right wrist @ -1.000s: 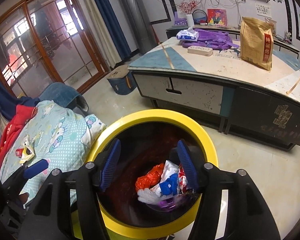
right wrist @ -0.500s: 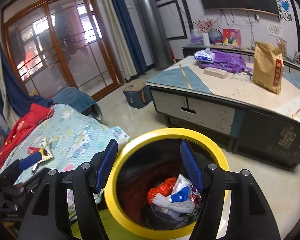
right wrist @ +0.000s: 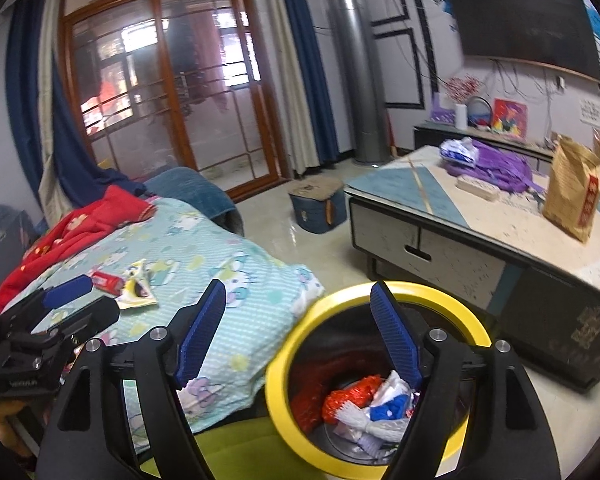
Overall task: Collect trash
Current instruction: 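Move both open tools back over the remaining wrappers on the bed, then close the right tool on the yellow wrapper while the left tool grasps the orange candy wrapper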
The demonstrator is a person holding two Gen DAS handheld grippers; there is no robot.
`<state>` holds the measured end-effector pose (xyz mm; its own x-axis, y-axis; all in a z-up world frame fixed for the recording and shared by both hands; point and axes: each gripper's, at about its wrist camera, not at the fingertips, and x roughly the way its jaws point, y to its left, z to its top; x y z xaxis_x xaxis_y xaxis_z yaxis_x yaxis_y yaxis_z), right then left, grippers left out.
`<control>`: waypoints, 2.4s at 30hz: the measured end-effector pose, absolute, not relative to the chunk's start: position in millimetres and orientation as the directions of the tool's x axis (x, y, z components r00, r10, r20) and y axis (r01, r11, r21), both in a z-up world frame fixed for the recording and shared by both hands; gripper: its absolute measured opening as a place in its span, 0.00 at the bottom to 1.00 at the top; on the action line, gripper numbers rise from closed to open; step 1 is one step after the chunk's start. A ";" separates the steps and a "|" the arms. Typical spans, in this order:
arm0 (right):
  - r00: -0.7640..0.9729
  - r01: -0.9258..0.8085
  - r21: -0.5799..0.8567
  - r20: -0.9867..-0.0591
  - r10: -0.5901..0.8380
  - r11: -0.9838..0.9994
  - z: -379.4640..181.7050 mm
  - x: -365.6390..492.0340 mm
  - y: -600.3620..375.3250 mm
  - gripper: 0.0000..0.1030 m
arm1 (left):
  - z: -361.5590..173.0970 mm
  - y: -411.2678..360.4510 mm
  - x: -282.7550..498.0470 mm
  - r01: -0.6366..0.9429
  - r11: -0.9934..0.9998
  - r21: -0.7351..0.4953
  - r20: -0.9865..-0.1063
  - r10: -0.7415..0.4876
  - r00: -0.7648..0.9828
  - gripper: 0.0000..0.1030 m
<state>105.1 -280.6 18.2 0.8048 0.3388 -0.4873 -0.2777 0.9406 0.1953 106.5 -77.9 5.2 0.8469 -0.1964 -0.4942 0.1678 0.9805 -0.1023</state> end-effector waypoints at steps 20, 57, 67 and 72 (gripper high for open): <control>0.727 -0.453 0.163 -0.501 0.469 0.876 29.5 105.2 -194.4 0.72 | 29.5 4.5 75.7 0.002 0.993 -0.118 -0.436 -0.054 0.899 0.89; 0.456 -0.615 0.165 -0.723 0.519 0.771 -54.2 209.1 -40.4 0.33 | -61.0 56.2 52.6 0.032 0.981 -0.193 -0.741 -0.167 0.650 0.55; 0.407 -0.610 0.206 -0.747 0.526 0.765 -67.4 222.7 -36.6 0.11 | -71.2 54.9 53.0 0.020 0.978 -0.210 -0.771 -0.178 0.611 0.24; 0.420 -0.599 0.206 -0.742 0.522 0.774 -67.6 213.1 -41.1 0.05 | -73.3 55.3 53.0 0.021 0.978 -0.208 -0.777 -0.178 0.604 0.20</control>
